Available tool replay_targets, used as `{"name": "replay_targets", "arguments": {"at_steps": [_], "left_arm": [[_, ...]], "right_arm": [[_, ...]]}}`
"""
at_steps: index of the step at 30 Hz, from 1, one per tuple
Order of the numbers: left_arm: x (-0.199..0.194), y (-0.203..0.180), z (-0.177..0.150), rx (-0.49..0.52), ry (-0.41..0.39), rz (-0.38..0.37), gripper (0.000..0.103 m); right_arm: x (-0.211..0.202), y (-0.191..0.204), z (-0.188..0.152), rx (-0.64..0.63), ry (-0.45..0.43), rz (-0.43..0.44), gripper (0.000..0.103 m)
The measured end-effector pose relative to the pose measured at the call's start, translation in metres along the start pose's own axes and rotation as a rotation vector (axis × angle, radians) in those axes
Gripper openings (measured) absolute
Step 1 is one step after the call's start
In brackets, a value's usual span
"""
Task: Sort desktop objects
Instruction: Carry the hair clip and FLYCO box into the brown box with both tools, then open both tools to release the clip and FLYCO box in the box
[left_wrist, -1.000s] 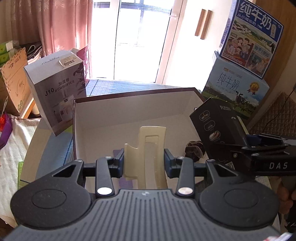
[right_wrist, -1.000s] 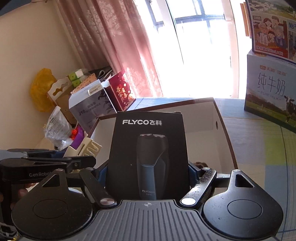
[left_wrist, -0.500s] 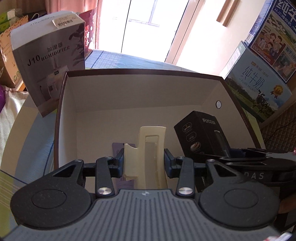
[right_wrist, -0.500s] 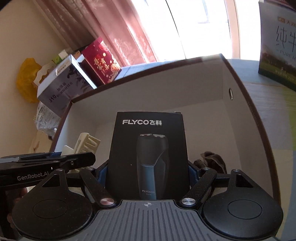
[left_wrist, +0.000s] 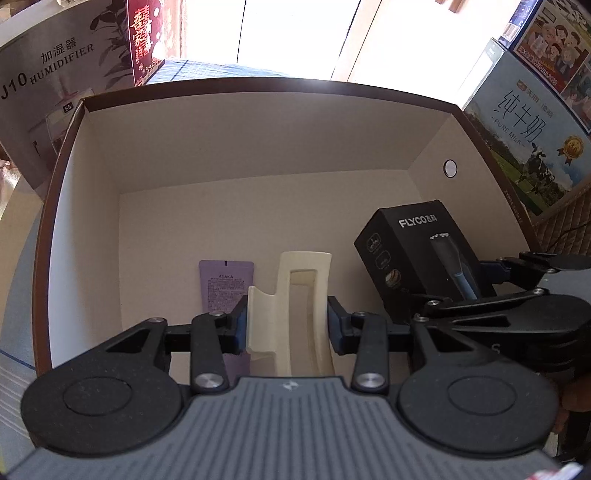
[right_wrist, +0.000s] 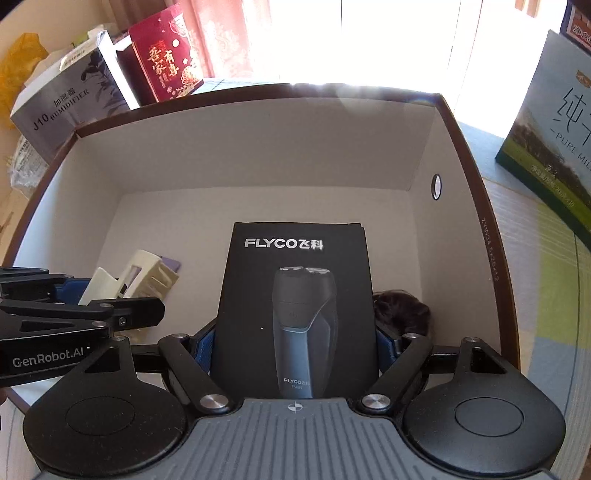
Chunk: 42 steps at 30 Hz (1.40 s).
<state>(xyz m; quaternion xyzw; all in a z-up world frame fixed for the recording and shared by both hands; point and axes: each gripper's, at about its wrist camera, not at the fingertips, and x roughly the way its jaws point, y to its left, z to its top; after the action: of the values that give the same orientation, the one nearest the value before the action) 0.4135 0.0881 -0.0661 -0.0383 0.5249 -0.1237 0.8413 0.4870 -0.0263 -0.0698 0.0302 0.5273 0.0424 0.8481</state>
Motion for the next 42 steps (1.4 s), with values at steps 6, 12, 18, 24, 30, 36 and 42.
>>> {"name": "replay_targets", "arguments": {"at_steps": [6,12,18,24,30,36,42], "left_arm": [[0.003,0.001,0.002,0.005,0.009,0.014,0.036],[0.006,-0.001,0.003,0.004,0.011,0.015,0.036],[0.007,-0.003,0.004,0.007,0.014,0.02,0.036],[0.008,-0.004,0.004,0.003,0.025,0.011,0.04],[0.0,-0.007,0.002,0.019,0.005,0.003,0.06],[-0.014,-0.009,0.001,0.042,-0.013,0.024,0.075],[-0.032,-0.011,-0.003,0.066,-0.04,0.06,0.083]], "right_arm": [[-0.001,-0.005,-0.004,-0.026,-0.002,0.002,0.076],[-0.013,0.0,-0.001,-0.075,-0.047,0.006,0.077],[-0.019,0.0,0.002,-0.084,-0.069,-0.007,0.08],[-0.018,0.009,0.004,-0.075,-0.079,0.007,0.082],[-0.028,0.005,0.0,-0.059,-0.087,0.033,0.084],[-0.043,0.005,-0.005,-0.054,-0.108,0.048,0.091],[-0.058,0.005,-0.012,-0.036,-0.135,0.062,0.097]]}}
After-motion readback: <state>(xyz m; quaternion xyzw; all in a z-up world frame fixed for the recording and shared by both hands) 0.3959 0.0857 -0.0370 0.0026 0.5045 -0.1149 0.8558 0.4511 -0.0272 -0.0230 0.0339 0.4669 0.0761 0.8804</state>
